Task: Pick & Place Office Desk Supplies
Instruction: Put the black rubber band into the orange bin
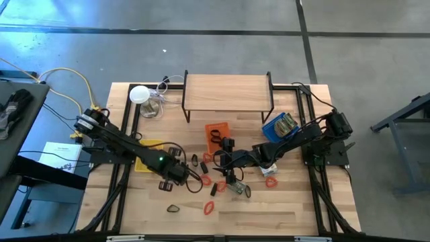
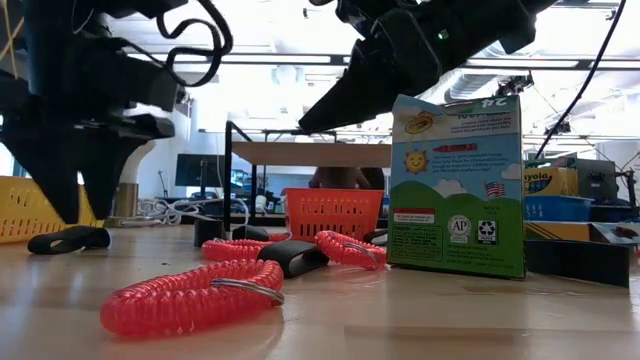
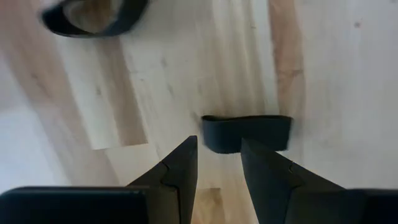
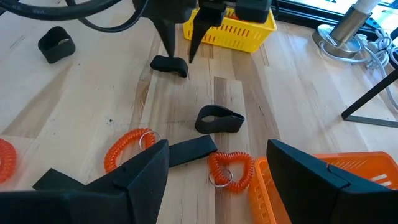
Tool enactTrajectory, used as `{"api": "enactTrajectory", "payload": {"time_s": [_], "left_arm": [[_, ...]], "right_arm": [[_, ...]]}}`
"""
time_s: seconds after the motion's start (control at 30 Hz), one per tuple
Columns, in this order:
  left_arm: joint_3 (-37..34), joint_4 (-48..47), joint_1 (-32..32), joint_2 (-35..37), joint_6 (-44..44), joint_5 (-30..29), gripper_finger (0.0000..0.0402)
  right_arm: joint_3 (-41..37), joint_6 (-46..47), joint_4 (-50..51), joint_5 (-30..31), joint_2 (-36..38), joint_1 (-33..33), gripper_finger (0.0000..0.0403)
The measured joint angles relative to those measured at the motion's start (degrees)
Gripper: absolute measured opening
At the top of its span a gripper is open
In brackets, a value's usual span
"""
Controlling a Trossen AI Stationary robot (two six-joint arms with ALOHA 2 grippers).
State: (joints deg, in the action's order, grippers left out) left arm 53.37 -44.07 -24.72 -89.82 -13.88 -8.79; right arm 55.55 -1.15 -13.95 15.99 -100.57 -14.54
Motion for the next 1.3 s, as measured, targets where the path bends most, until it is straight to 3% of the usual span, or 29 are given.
{"api": "enactTrajectory", "payload": {"time_s": [0.8,1.3], "left_arm": [[-1.0,3.0,3.2,-3.5,3.6,6.1,0.0111],[-1.0,3.0,3.3,-3.5,4.0,5.6,0.0005]], "right_arm": [[0.0,0.0,0.0,0.1,0.0,0.0,0.0258],[0.0,-0.1,0.0,0.1,0.0,0.0,0.0258]]}}
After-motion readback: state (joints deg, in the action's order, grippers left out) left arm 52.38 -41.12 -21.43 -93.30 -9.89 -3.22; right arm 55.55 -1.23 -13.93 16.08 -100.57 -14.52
